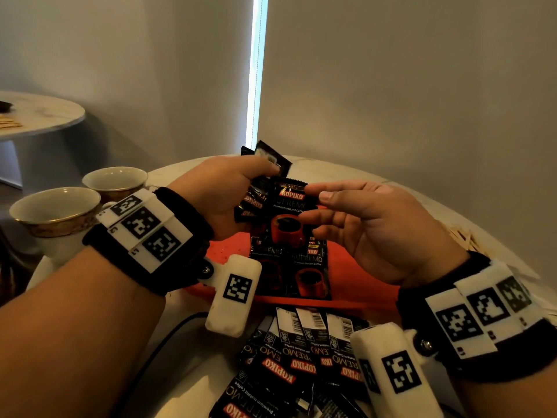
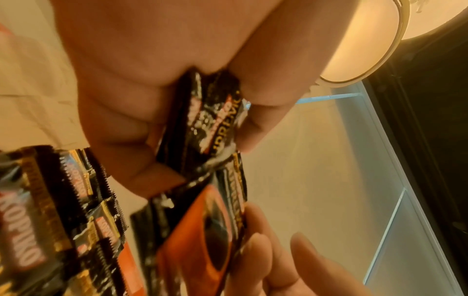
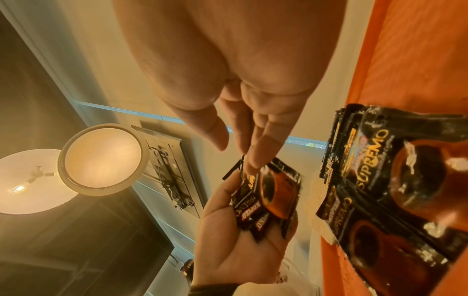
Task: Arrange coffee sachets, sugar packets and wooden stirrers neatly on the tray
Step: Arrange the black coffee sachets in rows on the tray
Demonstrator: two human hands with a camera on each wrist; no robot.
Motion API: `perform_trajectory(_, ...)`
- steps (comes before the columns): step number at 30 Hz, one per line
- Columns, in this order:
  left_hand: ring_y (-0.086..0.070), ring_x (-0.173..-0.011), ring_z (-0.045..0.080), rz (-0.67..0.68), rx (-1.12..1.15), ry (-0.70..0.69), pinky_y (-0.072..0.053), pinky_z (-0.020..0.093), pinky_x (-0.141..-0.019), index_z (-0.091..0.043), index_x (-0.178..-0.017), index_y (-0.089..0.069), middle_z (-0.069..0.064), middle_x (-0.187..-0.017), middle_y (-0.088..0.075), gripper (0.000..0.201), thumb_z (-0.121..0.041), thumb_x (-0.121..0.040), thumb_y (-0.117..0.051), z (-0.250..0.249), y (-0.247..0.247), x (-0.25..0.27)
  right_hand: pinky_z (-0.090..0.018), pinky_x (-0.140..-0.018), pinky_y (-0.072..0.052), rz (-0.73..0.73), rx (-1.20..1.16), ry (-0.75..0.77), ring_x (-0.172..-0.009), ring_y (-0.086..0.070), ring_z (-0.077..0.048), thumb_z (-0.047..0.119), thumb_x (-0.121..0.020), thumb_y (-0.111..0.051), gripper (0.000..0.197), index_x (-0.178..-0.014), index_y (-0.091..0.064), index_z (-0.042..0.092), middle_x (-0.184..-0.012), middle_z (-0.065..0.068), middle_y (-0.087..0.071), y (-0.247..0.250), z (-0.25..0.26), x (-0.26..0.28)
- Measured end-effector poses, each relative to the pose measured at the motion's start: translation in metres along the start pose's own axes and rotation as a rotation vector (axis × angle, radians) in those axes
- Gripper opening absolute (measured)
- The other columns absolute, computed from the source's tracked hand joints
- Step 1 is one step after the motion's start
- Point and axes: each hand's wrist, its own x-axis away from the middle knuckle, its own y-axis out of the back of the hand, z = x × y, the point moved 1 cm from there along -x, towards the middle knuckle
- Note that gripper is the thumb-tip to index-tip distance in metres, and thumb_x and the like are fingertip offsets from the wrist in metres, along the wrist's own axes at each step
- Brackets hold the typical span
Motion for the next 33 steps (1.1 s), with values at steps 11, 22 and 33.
perform_trajectory(11, -0.070, -0.071, 0.018, -0.060, 0.071, -0.104, -0.060, 0.033, -0.059, -0.011, -0.112, -0.059, 0.005, -0.084, -0.070, 0.022, -0.023, -0.098, -0.048, -0.012, 0.007, 0.007, -0.021, -0.057, -0.056, -0.045, -0.058, 0.007, -0.073, -0.071, -0.019, 0.003, -0.091, -0.057, 0.030, -0.118, -0.061, -0.011, -0.090, -0.018, -0.074, 0.003, 0.001, -0.004)
perform_trajectory(22, -0.065, -0.066, 0.019, -0.131, 0.161, -0.110, -0.051, 0.031, -0.065, -0.011, -0.105, -0.059, 0.006, -0.077, -0.065, 0.022, -0.027, -0.095, -0.048, -0.015, 0.016, 0.006, -0.023, -0.063, -0.056, 0.065, 0.007, -0.165, -0.081, -0.073, -0.022, 0.015, -0.074, -0.064, 0.048, -0.117, -0.063, -0.007, -0.099, -0.017, -0.075, -0.005, -0.011, 0.000)
perform_trajectory(33, -0.063, -0.074, 0.021, -0.135, 0.244, -0.118, -0.048, 0.033, -0.067, -0.008, -0.107, -0.059, 0.007, -0.086, -0.066, 0.028, -0.024, -0.093, -0.041, -0.015, 0.015, 0.009, -0.028, -0.067, -0.060, 0.041, 0.057, -0.260, -0.088, -0.074, -0.030, 0.013, -0.068, -0.069, 0.063, -0.124, -0.057, -0.013, -0.119, -0.029, -0.067, -0.017, -0.020, 0.003)
